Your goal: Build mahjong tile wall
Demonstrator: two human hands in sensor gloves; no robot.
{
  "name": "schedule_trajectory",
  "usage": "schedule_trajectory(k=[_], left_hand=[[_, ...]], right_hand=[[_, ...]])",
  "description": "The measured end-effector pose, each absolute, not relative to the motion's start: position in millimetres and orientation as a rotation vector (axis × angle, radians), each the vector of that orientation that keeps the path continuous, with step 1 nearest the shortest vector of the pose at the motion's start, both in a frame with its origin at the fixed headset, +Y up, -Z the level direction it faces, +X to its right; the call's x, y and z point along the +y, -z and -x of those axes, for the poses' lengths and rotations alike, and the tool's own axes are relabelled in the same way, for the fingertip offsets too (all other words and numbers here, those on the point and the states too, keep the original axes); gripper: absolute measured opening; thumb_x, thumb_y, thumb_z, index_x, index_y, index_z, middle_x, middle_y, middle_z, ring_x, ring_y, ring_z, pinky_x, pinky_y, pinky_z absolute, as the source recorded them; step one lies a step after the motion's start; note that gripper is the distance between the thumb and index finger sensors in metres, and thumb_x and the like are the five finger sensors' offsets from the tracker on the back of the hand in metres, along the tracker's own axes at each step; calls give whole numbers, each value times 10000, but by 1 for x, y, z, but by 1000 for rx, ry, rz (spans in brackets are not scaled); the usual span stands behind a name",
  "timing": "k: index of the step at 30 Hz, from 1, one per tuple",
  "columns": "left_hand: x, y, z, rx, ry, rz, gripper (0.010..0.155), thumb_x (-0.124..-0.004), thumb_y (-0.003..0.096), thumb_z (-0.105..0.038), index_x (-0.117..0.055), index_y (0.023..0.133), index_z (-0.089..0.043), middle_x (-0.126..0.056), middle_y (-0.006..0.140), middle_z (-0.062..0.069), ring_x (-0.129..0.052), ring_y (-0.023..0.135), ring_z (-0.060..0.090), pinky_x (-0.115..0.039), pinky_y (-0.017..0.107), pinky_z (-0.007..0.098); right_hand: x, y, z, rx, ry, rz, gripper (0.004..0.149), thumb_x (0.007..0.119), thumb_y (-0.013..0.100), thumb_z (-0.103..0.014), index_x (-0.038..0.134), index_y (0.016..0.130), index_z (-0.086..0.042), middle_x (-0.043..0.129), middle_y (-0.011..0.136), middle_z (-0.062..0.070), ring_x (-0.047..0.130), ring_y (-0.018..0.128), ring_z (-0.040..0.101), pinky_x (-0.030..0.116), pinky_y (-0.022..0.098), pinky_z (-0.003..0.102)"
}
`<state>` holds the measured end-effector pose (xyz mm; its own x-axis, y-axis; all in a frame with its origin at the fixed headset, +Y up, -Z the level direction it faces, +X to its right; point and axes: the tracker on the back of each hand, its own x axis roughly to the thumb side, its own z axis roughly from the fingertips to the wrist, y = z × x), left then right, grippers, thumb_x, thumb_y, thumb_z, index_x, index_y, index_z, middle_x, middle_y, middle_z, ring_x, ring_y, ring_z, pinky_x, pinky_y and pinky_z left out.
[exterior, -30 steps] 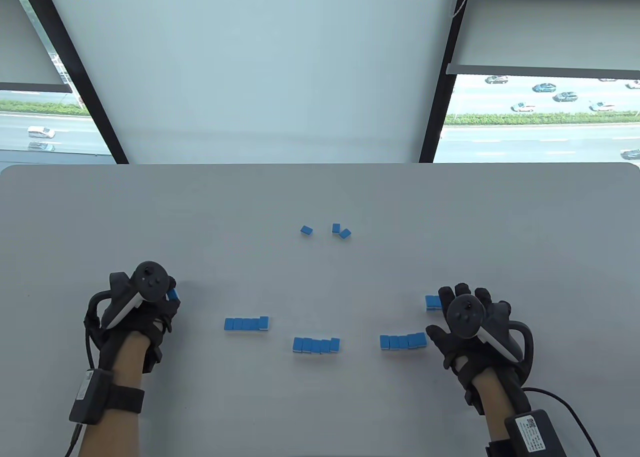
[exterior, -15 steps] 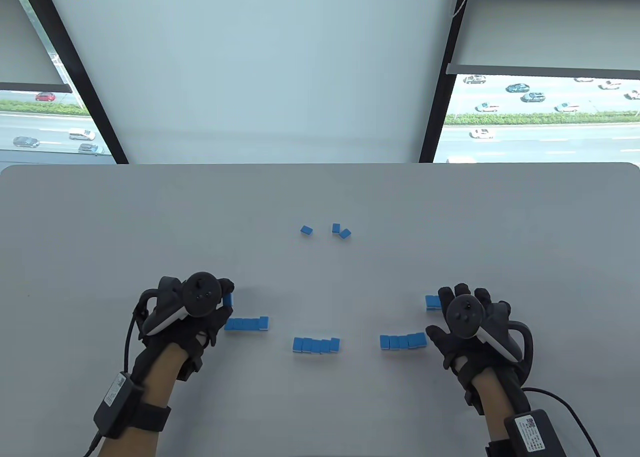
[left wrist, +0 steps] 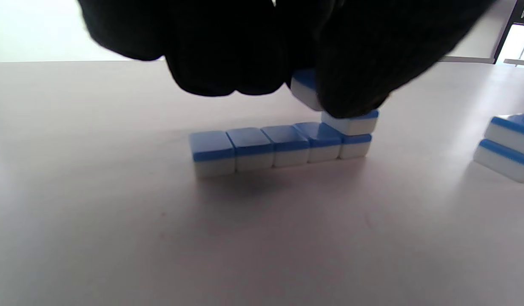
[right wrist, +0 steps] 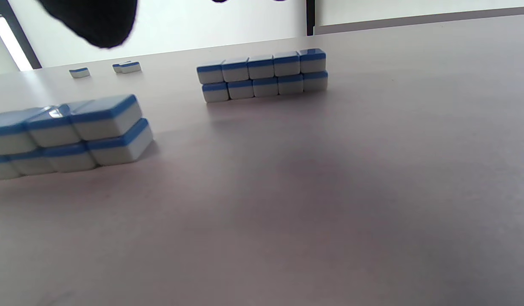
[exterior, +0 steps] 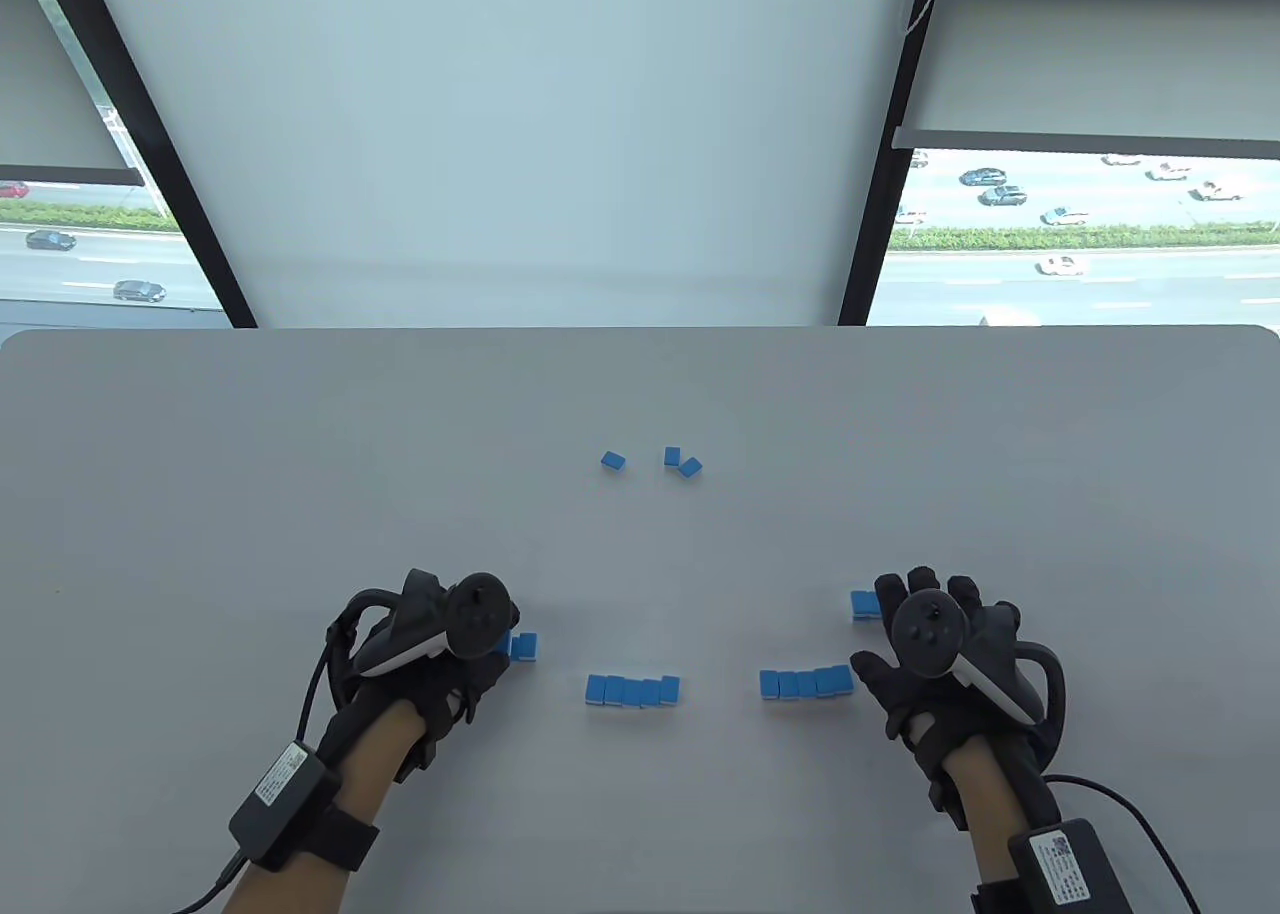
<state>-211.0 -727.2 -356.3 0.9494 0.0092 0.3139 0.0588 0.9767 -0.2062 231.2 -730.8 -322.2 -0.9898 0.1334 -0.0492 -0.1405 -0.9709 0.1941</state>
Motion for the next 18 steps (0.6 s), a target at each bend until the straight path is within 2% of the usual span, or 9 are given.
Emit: schedule_trajectory(k=[18], left_hand=[[-736, 357, 204, -331, 69, 216, 588, -869, 425, -466, -744, 967, -276, -767, 945, -10, -834, 795, 276, -679, 657, 571]], right_hand=[[-732, 322, -232, 295, -2984, 58, 803, 667, 457, -642, 262, 1085, -350, 182, 1163, 2, 158, 1035, 406, 136, 664, 656]])
